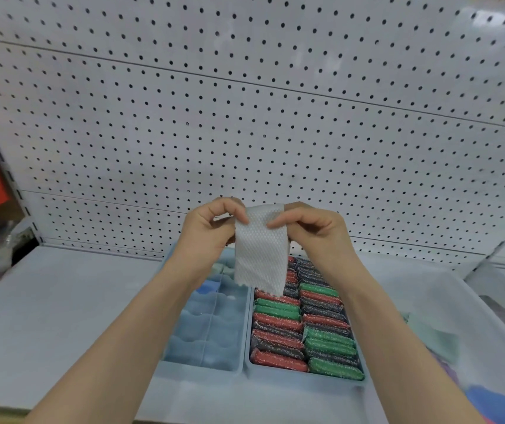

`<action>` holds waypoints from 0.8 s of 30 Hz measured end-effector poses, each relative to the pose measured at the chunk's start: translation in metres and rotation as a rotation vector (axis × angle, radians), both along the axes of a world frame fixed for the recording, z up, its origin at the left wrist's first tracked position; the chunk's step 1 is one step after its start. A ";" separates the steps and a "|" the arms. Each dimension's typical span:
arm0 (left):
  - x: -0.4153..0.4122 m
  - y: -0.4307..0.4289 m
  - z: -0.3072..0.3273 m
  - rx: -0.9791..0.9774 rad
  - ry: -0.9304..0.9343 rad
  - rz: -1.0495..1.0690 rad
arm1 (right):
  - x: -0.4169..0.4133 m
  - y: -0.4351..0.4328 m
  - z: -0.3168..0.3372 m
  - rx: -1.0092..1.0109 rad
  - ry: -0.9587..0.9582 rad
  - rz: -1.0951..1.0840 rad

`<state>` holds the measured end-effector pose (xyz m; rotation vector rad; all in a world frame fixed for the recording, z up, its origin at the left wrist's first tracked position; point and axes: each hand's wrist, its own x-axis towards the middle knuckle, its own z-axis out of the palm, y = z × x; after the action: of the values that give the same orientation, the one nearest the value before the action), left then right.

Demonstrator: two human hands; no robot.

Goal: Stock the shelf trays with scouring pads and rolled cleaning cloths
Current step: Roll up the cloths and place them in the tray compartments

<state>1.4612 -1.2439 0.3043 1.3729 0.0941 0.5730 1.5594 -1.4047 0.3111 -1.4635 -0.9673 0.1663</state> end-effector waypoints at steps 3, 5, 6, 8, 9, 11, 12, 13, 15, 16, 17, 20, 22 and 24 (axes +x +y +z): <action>-0.001 0.001 0.002 0.109 -0.024 0.033 | 0.003 0.000 0.002 0.016 -0.034 0.000; 0.000 0.001 0.003 0.189 -0.039 0.073 | 0.005 0.000 0.003 0.023 -0.028 0.006; 0.001 0.002 0.004 0.234 -0.055 0.095 | 0.005 0.000 0.003 0.020 -0.024 0.005; 0.003 0.003 0.005 0.309 -0.087 0.131 | 0.007 0.000 0.004 0.006 -0.042 -0.003; 0.004 0.003 0.006 0.344 -0.095 0.153 | 0.009 -0.001 0.004 0.002 -0.053 0.003; 0.004 0.002 0.008 0.400 -0.099 0.197 | 0.011 -0.002 0.004 -0.027 -0.089 0.025; 0.003 0.002 0.010 0.411 -0.088 0.211 | 0.012 -0.002 0.004 -0.063 -0.133 0.025; 0.003 0.001 0.010 0.410 -0.055 0.207 | 0.012 -0.003 0.004 -0.110 -0.190 0.014; 0.006 0.002 0.008 0.381 0.080 0.154 | 0.010 -0.001 0.005 -0.155 -0.231 -0.028; 0.007 0.003 0.005 0.348 0.154 0.114 | 0.009 0.000 0.005 -0.137 -0.190 -0.054; 0.008 0.003 0.002 0.309 0.216 0.075 | 0.008 0.001 0.004 -0.111 -0.111 -0.085; 0.005 0.002 -0.007 0.292 0.324 -0.031 | 0.009 0.005 -0.004 -0.138 0.171 -0.152; 0.003 -0.002 -0.011 0.271 0.324 -0.113 | 0.009 0.005 -0.013 -0.188 0.260 -0.150; 0.005 -0.005 -0.014 0.194 0.312 -0.073 | 0.007 0.005 -0.018 -0.254 0.222 -0.153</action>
<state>1.4665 -1.2489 0.2906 1.6414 0.2438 0.3088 1.5669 -1.3999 0.2929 -1.7046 -0.6686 0.3417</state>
